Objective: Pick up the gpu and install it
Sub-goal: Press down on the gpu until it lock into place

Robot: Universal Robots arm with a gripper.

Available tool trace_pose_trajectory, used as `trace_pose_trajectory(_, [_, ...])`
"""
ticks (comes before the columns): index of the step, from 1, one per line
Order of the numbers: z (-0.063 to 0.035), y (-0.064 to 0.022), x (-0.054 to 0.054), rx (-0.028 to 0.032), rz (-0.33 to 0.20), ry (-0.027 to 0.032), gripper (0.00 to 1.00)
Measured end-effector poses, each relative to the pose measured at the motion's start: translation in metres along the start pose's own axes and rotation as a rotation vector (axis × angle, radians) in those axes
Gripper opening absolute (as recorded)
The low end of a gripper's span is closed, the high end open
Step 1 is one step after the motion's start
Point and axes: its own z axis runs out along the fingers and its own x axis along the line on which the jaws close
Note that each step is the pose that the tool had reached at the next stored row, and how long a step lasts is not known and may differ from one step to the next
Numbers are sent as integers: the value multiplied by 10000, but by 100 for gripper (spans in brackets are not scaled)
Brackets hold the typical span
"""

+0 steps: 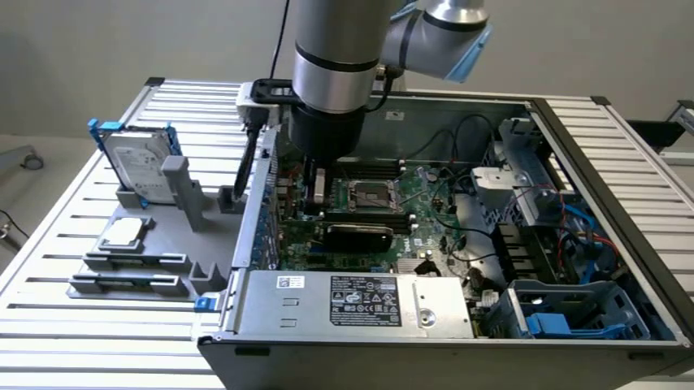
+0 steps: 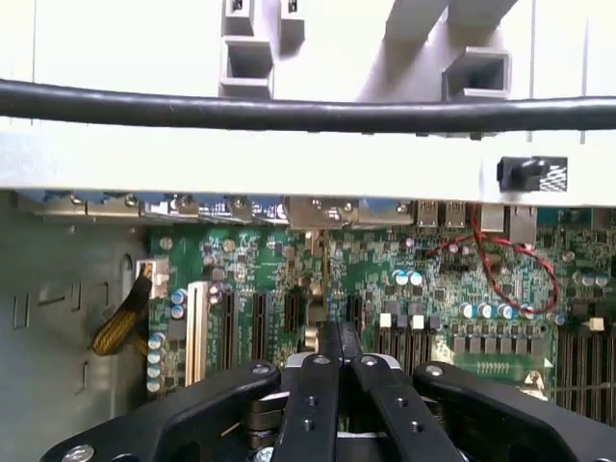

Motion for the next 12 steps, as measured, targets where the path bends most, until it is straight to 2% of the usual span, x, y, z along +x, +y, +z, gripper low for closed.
trace_pose_trajectory(2, [1, 19, 0, -67, 9, 100, 11])
trace_pose_trajectory(3, [2, 26, -1, -83, 10, 176, 11])
trace_pose_trajectory(7, [2, 44, -4, -154, 3, 547, 11])
trace_pose_trajectory(12, [-5, 59, -9, -265, 7, 855, 11])
